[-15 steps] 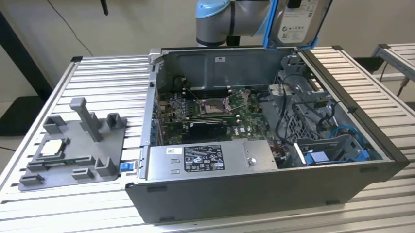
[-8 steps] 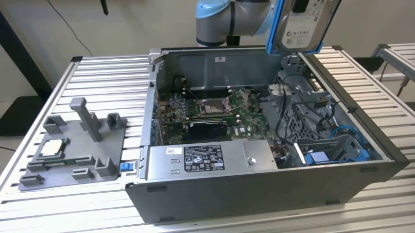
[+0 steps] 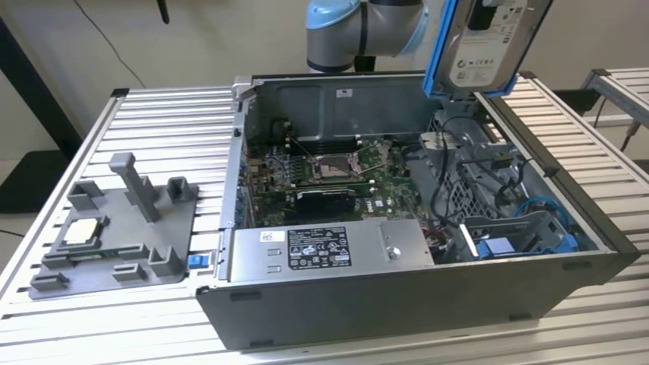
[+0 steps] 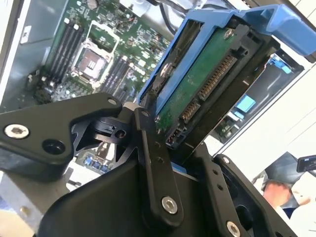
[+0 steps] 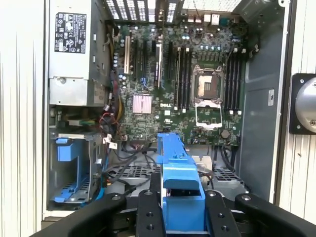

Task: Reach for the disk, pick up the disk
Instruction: 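Pick up the disk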

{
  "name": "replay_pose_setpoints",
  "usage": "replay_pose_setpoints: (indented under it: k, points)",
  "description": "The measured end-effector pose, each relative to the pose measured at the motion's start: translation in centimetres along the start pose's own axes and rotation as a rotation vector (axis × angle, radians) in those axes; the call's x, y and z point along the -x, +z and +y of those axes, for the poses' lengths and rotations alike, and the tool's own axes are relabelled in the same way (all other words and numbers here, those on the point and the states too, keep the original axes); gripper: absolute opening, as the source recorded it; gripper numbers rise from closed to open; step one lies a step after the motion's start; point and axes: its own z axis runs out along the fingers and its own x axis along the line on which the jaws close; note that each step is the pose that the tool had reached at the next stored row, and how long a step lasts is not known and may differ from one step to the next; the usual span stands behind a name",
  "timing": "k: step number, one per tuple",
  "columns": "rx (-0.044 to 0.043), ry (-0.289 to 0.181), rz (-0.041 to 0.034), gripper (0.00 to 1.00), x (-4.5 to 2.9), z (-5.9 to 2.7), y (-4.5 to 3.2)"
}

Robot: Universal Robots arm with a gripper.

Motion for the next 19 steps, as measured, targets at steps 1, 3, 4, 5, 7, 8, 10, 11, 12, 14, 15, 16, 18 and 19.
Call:
replay_pose_setpoints:
  k: [1, 3, 4, 5, 7, 8, 10, 11, 12, 14, 15, 16, 18, 19]
  points:
    - [0.0, 0.0, -0.0001, 0.0, -0.34, 0.01, -0.02]
    - [0.0, 0.0, -0.0002, 0.0, -1.04, 0.02, -0.05]
    - [0.0, 0.0, -0.0003, 0.0, -1.4, 0.02, -0.06]
    - [0.0, 0.0, -0.0004, 0.0, -1.74, 0.03, -0.07]
    - [0.0, 0.0, -0.0005, 0.0, -2.45, 0.04, -0.1]
    - [0.0, 0.0, -0.0007, 0.0, -2.8, 0.05, -0.12]
    - [0.0, 0.0, -0.0008, 0.0, -3.51, 0.06, -0.15]
    - [0.0, 0.0, -0.0009, 0.0, -3.85, 0.07, -0.16]
    - [0.0, 0.0, -0.0009, 0.0, -4.21, 0.08, -0.18]
    - [0.0, 0.0, -0.001, 0.0, -4.92, 0.09, -0.22]
    - [0.0, 0.0, -0.0011, 0.0, -5.27, 0.09, -0.23]
    - [0.0, 0.0, -0.0012, 0.0, -5.61, 0.1, -0.24]
    - [0.0, 0.0, -0.0012, 0.0, -6.33, 0.11, -0.28]
    - [0.0, 0.0, -0.0014, 0.0, -6.66, 0.12, -0.28]
